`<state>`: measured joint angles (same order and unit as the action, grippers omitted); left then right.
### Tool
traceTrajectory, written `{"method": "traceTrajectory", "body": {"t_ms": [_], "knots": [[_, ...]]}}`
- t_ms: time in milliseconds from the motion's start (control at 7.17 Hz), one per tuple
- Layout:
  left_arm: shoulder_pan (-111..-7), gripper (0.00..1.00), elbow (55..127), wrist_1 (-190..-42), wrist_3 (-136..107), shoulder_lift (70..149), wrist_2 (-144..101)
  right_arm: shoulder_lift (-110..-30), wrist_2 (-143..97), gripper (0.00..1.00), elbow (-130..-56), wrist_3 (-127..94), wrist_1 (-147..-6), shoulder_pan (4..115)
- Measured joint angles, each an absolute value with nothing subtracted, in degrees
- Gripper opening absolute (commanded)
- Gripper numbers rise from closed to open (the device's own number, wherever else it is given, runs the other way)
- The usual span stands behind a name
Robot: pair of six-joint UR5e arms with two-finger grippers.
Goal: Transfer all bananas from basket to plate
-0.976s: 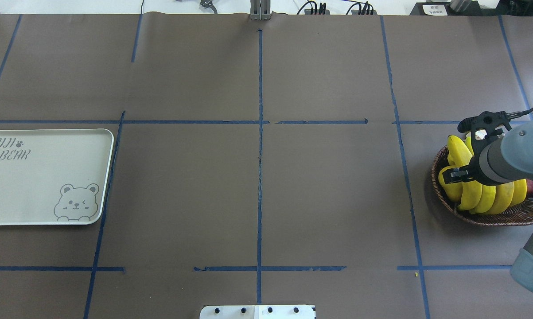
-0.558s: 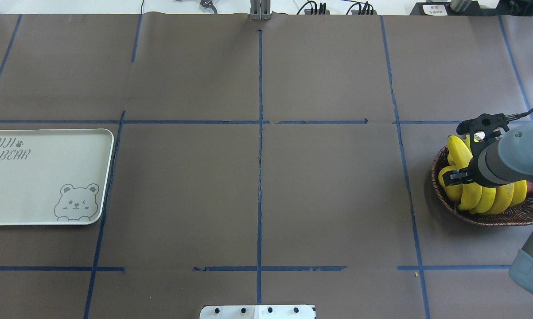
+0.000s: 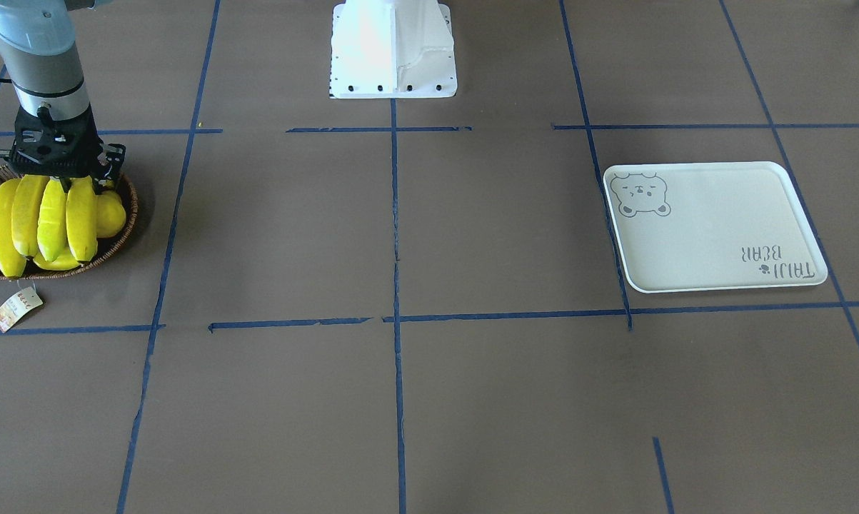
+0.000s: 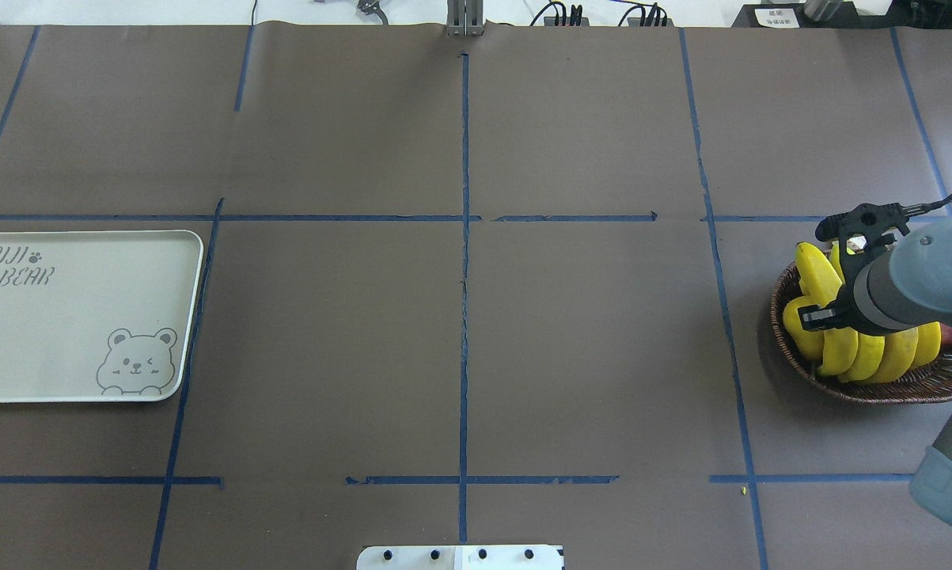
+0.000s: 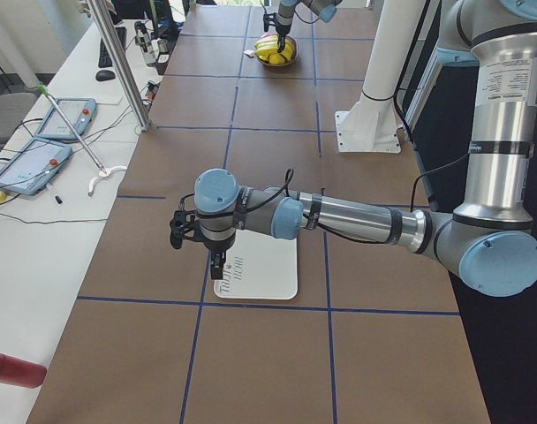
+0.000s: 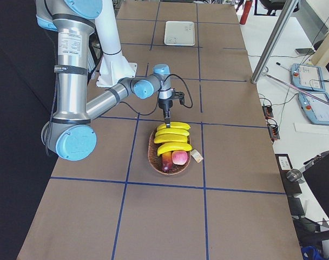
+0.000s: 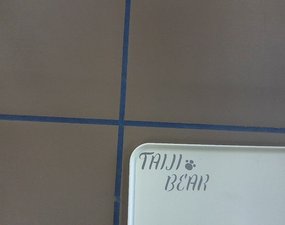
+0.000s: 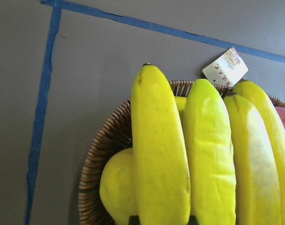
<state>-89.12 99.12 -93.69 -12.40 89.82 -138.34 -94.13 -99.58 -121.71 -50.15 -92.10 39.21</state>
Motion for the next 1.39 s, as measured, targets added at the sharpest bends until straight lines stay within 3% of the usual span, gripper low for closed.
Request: {"method": "traceTrajectory", "body": {"t_ms": [139, 279, 558, 976, 1395], "knots": [[-89.12, 1.00, 99.13, -93.69, -12.37, 89.82, -138.34, -94.13, -99.58, 0.03, -121.80, -50.28, -92.11, 39.23], [-89.12, 1.00, 99.13, -93.69, -12.34, 89.80, -138.34, -94.13, -99.56, 0.00, -121.85, -50.48, -92.11, 39.24], [-89.12, 1.00, 99.14, -93.67, -12.31, 89.75, -138.34, -94.23, -99.52, 0.00, -123.71, -50.61, -92.37, 39.43], [-89.12, 1.00, 99.24, -93.63, -12.45, 89.75, -138.36, -92.61, -101.39, 0.01, -134.61, -51.33, -97.85, 40.74], [-88.57, 1.00, 99.33, -95.94, -14.52, 90.74, -140.86, -78.47, -107.04, 0.01, -133.26, -63.51, -98.36, 41.16]]}}
